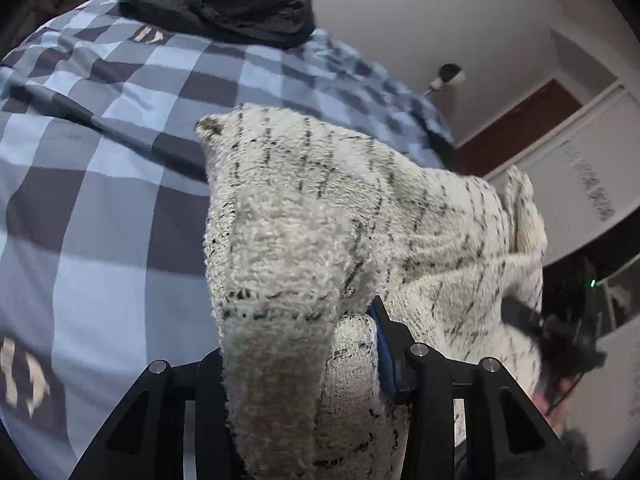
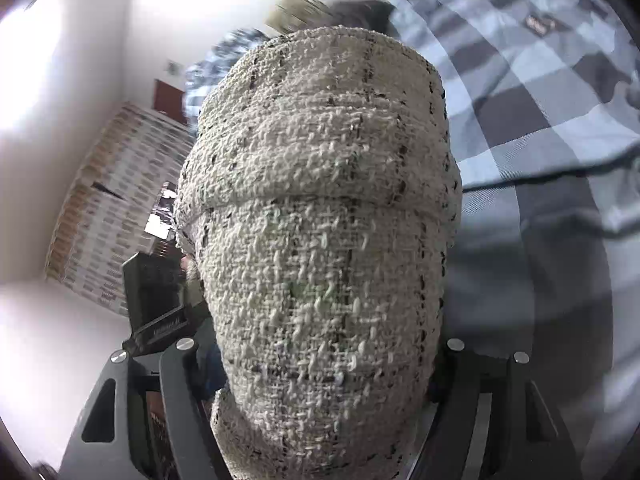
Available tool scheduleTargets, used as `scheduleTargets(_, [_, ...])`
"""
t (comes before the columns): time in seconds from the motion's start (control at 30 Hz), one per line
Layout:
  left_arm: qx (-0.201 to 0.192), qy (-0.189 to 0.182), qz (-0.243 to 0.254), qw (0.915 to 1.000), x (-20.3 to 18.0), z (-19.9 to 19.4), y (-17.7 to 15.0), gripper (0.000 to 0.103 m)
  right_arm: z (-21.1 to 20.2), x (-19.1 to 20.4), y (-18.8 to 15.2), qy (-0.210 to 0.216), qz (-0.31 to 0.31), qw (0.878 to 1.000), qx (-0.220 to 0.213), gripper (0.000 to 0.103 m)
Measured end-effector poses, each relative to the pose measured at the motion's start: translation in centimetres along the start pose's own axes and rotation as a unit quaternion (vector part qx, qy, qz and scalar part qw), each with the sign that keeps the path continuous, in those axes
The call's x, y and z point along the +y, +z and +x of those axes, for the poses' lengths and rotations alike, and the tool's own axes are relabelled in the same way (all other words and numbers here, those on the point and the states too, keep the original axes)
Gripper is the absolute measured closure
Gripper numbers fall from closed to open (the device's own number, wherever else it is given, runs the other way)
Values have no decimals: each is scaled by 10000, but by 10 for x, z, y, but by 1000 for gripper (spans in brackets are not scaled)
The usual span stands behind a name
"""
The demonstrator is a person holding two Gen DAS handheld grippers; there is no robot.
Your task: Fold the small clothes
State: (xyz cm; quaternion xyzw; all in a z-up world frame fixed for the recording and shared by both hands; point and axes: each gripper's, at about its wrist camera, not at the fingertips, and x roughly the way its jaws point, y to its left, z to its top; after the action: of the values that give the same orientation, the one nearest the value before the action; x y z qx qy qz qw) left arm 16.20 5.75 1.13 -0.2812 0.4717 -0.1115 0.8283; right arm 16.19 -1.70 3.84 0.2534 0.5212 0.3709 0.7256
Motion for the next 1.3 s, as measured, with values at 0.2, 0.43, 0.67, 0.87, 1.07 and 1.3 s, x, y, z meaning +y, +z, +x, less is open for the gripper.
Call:
scheduleTargets(0.2, [243,-288,-684,9969,52,57,-4,59,74,-34,4,-447,760,9952,426,31])
scheduleTargets(0.43, [165,-141,-727,9971,55,31,-7,48,86,-28,-19,-177,1516,9881,211,14])
scheduleTargets(0.67, [-894,1838,13,9789,17,-65,-12,15,41,48,-7,-1461,692,9868,119,13])
scheduleTargets(0.87, [-1711,2736,985,9414,-22,-133,-57,0,-40,108,-53,-2621,-878,9600,-441,13])
scheduleTargets(1.07, [-1688,2938,1788,9237,-66,-159,-111,0,-145,51,-61,-3404,-1885,9173,-845,13])
scheduleTargets(1.3, [-1716,2865,2264,9150,-86,-156,-157,0,-161,41,-103,-3970,-2115,8901,-737,13])
